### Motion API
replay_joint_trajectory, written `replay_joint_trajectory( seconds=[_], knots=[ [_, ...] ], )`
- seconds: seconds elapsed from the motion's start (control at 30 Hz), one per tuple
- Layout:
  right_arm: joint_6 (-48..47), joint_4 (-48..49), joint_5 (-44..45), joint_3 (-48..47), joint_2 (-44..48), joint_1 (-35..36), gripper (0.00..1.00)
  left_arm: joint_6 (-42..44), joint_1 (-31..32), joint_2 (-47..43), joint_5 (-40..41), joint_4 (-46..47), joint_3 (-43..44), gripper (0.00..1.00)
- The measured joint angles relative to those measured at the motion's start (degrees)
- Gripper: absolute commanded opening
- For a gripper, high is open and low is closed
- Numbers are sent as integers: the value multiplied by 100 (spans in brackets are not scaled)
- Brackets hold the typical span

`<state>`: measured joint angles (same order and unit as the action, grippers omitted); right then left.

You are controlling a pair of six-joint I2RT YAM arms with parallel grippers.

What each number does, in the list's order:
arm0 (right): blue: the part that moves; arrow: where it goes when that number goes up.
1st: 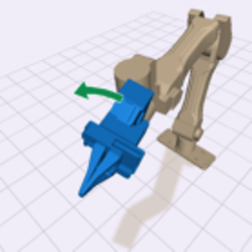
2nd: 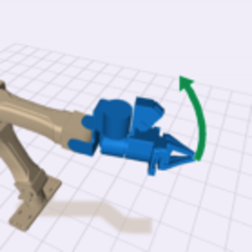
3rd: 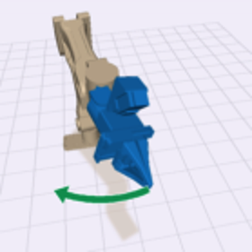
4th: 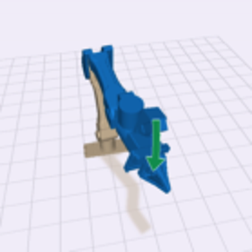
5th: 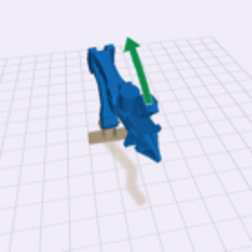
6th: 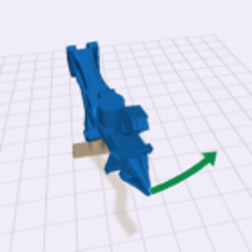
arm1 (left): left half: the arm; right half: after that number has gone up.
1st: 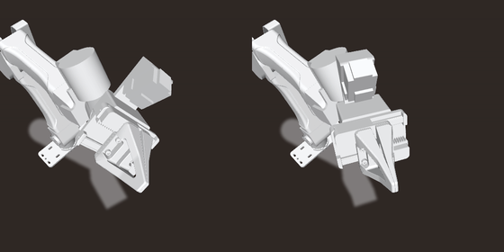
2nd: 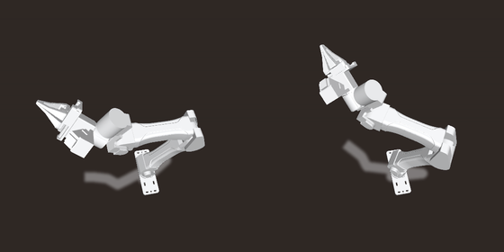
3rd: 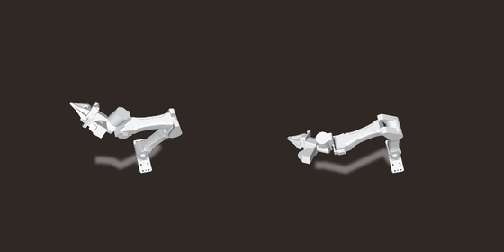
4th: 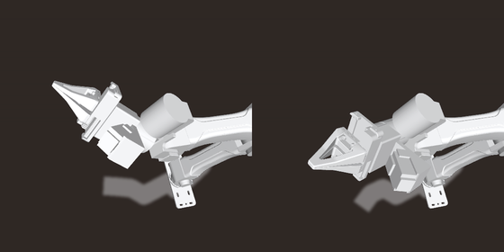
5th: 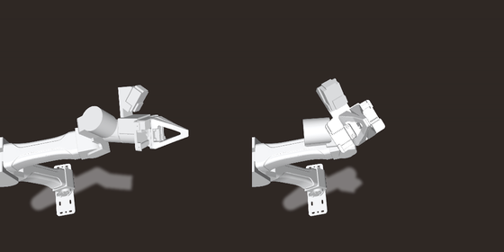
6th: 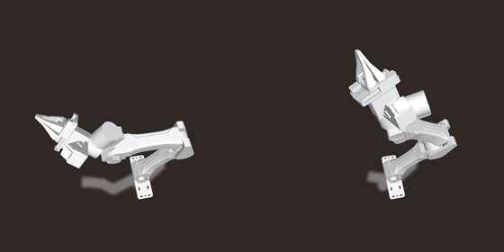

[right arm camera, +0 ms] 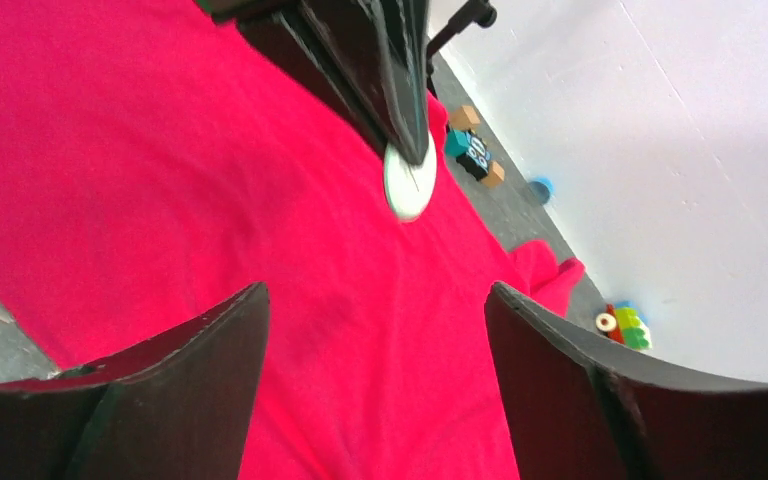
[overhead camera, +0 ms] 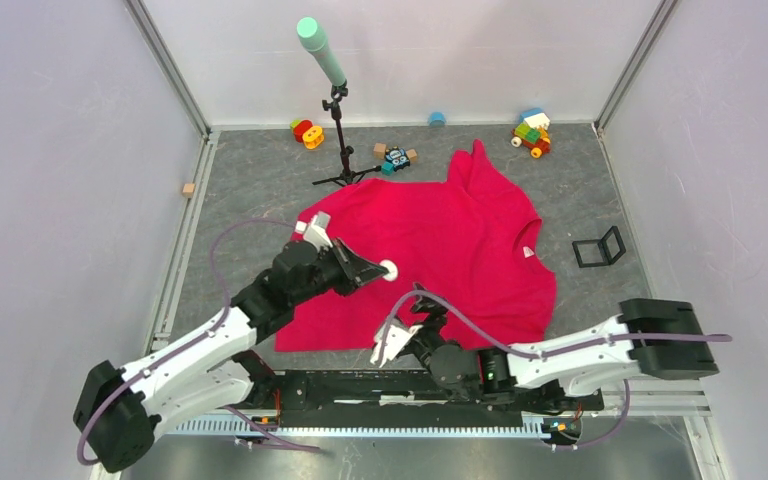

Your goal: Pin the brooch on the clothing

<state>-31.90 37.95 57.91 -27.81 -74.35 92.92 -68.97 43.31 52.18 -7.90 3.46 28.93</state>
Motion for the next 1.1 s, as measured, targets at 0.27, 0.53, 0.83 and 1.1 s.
replay_joint_trajectory(
  seconds=[0.27, 0.53, 0.83, 1.1],
  knots=[
    [1786, -1342, -2000, 236, 2046, -1353, 92, 1744, -1303, -326, -1204, -728, 778, 2],
    [3329, -1421, -5877, 503, 2288, -3856, 84, 3602, -1421, -223, -2916, -1506, 1344, 2],
    [5873, 758, -9702, 643, 1467, -5058, 65, 4817, -1425, -179, -4092, -2111, 1543, 2],
    [6467, 887, -10336, 413, 1198, -5016, 55, 4959, -1425, -120, -4566, -2120, 1534, 2]
  ],
)
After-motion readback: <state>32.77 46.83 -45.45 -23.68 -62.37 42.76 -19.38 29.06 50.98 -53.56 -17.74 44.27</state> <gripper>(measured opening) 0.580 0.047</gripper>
